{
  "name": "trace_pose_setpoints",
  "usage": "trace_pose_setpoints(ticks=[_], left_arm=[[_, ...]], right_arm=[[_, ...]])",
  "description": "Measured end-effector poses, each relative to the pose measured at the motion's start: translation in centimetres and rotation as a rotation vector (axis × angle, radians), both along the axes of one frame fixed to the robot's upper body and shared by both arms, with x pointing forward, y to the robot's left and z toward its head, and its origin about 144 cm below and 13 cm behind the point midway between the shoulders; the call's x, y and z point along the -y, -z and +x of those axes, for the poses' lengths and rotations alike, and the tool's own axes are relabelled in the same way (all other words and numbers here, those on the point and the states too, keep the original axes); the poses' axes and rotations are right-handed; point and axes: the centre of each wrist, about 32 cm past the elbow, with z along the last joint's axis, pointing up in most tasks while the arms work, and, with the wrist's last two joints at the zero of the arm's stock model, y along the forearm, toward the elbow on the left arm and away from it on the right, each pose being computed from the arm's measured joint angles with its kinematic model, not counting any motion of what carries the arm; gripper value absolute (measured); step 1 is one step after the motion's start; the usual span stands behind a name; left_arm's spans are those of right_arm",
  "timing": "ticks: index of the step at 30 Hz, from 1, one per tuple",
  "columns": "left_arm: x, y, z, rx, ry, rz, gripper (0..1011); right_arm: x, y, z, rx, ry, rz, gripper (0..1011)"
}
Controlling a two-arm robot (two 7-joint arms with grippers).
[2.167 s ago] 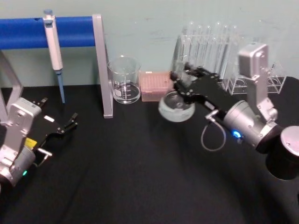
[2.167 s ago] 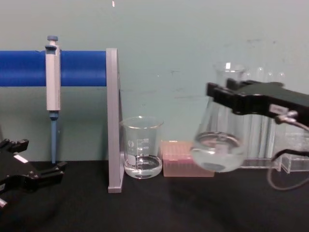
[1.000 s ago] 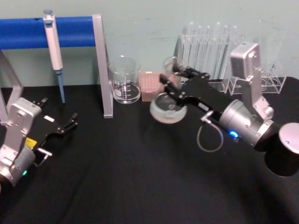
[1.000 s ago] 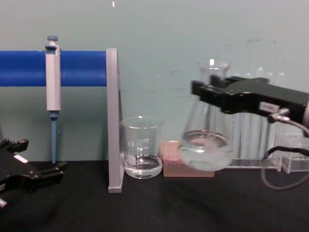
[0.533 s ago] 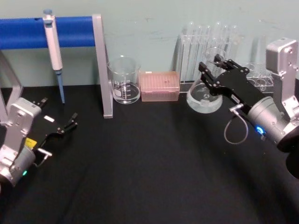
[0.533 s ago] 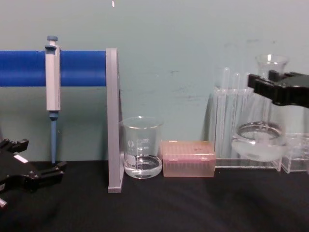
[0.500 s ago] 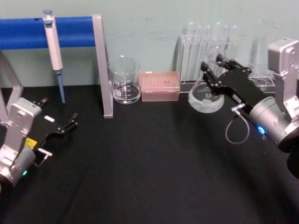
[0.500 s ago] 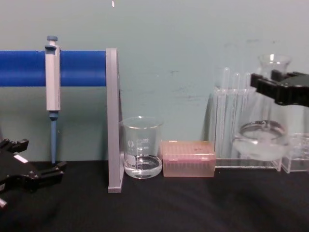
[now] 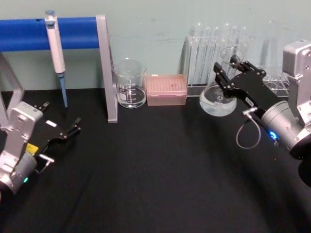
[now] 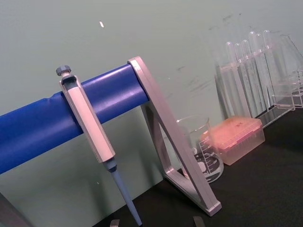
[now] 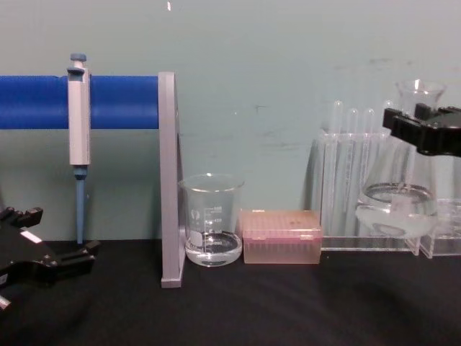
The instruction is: Grasp the erlenmeyer flask with one hand, shake it three times, then place it back.
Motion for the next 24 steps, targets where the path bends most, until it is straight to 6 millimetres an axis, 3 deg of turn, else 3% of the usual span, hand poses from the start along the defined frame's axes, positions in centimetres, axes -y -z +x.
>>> trace_pose_setpoints(ticks=[24], left_arm=[[0.0,0.0,0.0,0.0,0.0,0.0,1001]], right_arm=[[-4.5,0.1,1.5,-0.032,-0.378,-0.014,457]])
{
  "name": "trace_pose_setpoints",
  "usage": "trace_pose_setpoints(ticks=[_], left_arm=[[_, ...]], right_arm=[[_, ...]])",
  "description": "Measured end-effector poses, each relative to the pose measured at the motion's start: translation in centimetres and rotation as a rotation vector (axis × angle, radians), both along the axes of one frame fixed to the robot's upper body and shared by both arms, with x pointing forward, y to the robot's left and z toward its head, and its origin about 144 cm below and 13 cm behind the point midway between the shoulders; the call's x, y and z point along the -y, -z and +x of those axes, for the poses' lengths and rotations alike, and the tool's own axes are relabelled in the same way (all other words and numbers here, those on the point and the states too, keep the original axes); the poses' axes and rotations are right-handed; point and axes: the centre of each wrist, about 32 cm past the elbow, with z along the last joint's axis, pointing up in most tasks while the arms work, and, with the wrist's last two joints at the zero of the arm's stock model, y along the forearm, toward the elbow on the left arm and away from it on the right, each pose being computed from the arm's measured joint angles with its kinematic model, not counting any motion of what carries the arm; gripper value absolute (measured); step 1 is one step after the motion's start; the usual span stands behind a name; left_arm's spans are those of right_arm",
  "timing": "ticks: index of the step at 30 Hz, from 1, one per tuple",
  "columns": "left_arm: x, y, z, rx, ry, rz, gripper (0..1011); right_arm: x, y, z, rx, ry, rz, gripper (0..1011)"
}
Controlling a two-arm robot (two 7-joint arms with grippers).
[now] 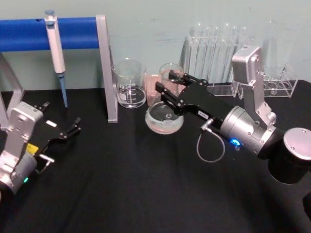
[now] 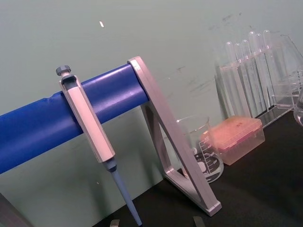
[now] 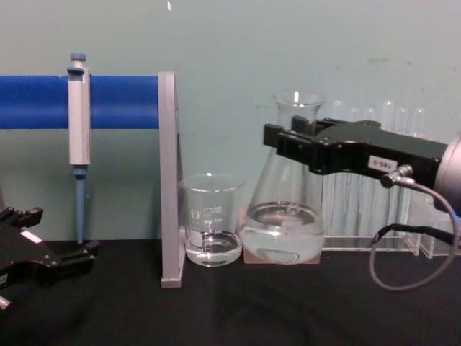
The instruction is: Grasp the erlenmeyer flask with one hand, shake it three times, then place it back.
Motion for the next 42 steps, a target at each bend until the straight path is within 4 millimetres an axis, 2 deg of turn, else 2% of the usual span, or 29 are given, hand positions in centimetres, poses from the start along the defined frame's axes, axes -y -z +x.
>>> trace_pose_setpoints(ticks=[10,42], left_arm=[[0.0,0.0,0.0,0.0,0.0,0.0,1001],[0.0,0.0,0.0,0.0,0.0,0.0,1001]], right_arm=[[-0.49,-0.12,0.2,0.005,-0.078,-0.007,457],[-0.23,-0.21,0.02,0.015,-0.12,-0.028,457]])
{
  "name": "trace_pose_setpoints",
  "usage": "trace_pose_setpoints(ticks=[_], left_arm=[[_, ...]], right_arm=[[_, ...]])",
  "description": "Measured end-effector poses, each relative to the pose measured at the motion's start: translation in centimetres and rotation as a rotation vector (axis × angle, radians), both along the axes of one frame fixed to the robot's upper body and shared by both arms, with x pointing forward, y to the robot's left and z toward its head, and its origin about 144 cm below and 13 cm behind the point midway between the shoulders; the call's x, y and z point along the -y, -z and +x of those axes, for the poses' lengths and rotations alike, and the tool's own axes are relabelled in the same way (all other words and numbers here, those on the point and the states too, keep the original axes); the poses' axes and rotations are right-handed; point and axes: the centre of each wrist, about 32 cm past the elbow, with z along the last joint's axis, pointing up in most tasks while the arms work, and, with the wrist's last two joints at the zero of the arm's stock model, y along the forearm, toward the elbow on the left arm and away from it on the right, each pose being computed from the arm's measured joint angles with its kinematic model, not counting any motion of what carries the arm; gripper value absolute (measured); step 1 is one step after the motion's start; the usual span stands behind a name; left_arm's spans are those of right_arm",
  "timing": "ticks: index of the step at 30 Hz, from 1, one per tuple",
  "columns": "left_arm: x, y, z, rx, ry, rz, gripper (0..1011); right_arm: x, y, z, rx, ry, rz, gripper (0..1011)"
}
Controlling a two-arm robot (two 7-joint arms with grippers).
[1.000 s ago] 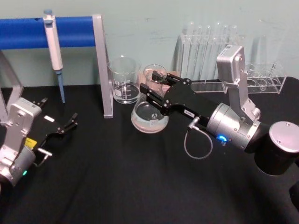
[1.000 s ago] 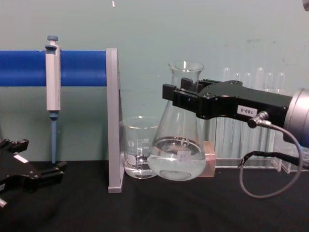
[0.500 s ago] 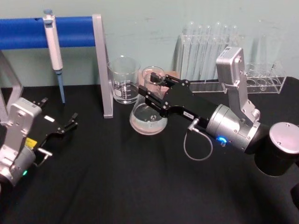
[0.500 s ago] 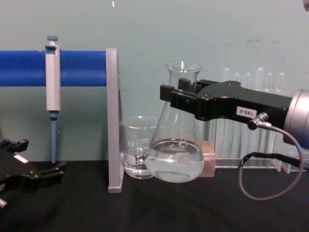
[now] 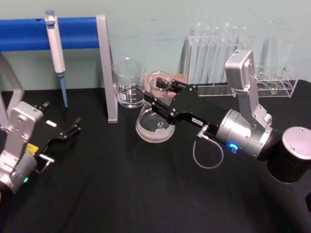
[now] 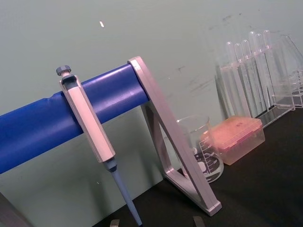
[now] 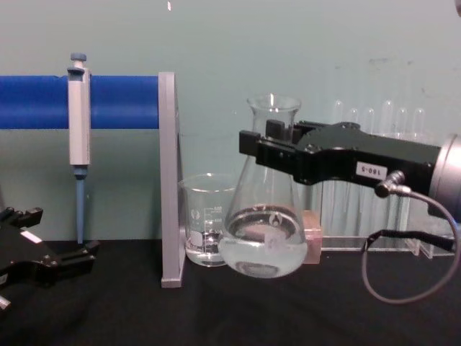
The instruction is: Grasp the erlenmeyer flask with one hand, shake it three times, then place it back.
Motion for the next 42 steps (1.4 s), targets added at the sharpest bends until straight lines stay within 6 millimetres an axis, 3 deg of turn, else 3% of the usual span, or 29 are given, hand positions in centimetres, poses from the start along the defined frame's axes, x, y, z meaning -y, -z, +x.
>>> trace_pose_setpoints(ticks=[42], left_arm=[[0.0,0.0,0.0,0.0,0.0,0.0,1001]], right_arm=[[2.1,4.4,1.8,-0.12,-0.139,-0.069,457]])
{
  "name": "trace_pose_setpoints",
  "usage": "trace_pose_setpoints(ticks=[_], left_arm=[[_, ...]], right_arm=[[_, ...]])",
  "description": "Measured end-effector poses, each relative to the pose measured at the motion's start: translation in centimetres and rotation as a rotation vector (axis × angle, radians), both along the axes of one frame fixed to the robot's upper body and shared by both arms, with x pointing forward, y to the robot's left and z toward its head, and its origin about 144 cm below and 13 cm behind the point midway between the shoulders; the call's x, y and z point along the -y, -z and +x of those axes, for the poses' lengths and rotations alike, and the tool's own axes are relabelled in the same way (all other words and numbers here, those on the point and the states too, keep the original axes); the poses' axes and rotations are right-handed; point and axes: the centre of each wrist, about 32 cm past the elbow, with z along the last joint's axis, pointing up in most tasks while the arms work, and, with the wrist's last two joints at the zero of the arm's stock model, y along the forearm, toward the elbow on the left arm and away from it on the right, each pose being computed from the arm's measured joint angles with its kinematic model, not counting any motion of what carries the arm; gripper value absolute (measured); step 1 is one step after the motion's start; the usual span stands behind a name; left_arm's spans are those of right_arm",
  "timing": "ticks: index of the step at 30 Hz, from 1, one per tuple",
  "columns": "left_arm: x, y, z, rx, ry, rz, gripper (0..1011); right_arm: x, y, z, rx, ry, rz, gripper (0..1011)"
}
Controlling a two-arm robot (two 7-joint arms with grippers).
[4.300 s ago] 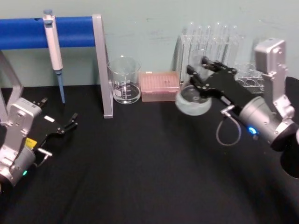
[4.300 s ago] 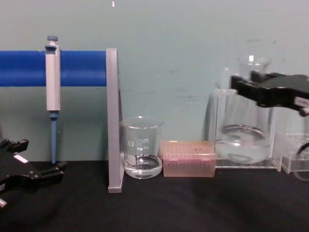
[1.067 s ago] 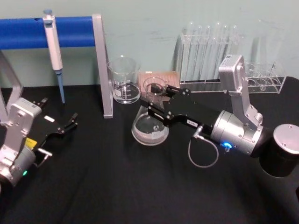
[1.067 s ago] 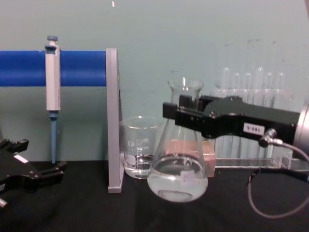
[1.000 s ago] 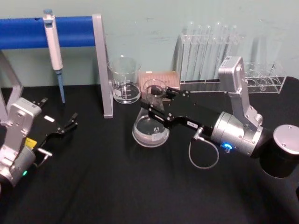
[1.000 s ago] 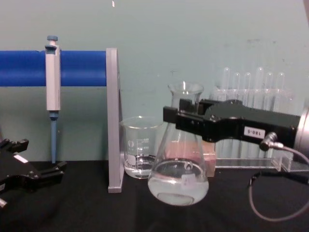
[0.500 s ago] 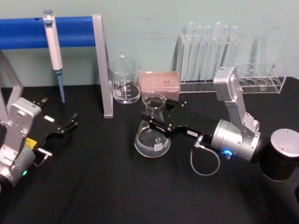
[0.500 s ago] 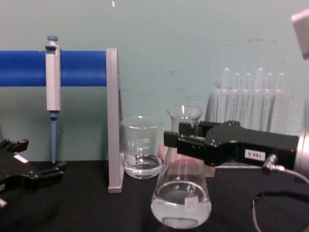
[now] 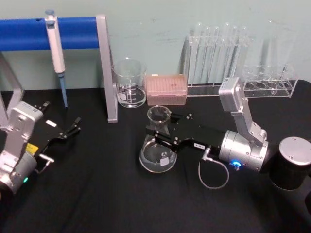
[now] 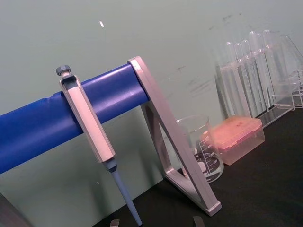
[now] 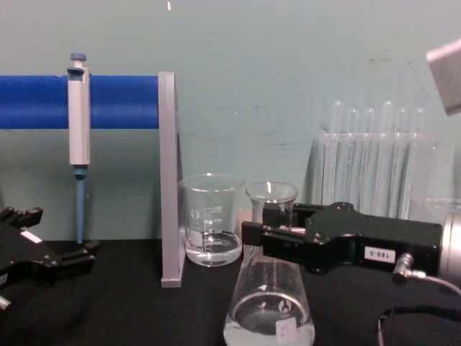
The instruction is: Grasp the erlenmeyer flask with one hand, shake it three times, then place it back.
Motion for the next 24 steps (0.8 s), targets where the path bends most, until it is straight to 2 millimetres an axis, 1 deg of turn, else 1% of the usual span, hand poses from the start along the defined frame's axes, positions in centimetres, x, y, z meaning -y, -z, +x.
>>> trace_pose_setpoints(ticks=[24], left_arm=[[0.0,0.0,0.0,0.0,0.0,0.0,1001]], right_arm=[[0.3,1.5,0.3,-0.042,-0.045,-0.026,457]])
